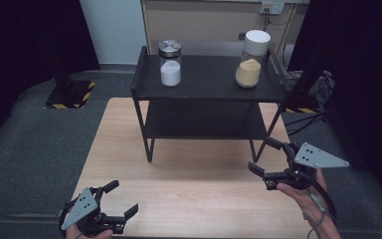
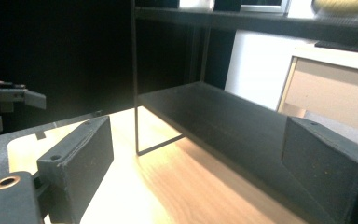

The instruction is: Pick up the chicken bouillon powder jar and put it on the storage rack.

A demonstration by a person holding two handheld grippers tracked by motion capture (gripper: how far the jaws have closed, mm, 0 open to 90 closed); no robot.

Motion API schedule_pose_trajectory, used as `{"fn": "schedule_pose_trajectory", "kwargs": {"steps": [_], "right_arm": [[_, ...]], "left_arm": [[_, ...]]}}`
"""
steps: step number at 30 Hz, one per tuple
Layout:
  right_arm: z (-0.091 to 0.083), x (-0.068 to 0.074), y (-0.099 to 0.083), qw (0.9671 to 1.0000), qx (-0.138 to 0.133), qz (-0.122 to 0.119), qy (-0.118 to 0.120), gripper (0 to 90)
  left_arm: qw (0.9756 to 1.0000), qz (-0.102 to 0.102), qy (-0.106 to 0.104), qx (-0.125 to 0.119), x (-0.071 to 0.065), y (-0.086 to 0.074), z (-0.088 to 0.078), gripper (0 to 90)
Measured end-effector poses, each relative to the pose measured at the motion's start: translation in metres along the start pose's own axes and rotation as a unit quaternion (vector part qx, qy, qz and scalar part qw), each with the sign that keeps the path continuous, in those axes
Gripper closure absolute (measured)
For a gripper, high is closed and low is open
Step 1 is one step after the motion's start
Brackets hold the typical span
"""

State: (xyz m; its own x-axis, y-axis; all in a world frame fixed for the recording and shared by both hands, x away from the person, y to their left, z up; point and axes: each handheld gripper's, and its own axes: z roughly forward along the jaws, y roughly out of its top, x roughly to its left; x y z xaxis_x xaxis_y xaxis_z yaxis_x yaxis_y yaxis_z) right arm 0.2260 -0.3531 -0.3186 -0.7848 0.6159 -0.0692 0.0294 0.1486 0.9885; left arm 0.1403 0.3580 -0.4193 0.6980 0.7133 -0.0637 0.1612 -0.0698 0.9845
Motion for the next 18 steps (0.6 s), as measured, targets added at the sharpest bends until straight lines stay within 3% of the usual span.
{"fn": "schedule_pose_trajectory", "kwargs": {"steps": [18], "right_arm": [[0.001, 0.029, -0.054, 0.9997, 0.02, 0.003, -0.011, 9.6]], "left_arm": [[1.0, 0.001, -0.003, 0.003, 0.0, 0.0, 0.002, 2.0]]}}
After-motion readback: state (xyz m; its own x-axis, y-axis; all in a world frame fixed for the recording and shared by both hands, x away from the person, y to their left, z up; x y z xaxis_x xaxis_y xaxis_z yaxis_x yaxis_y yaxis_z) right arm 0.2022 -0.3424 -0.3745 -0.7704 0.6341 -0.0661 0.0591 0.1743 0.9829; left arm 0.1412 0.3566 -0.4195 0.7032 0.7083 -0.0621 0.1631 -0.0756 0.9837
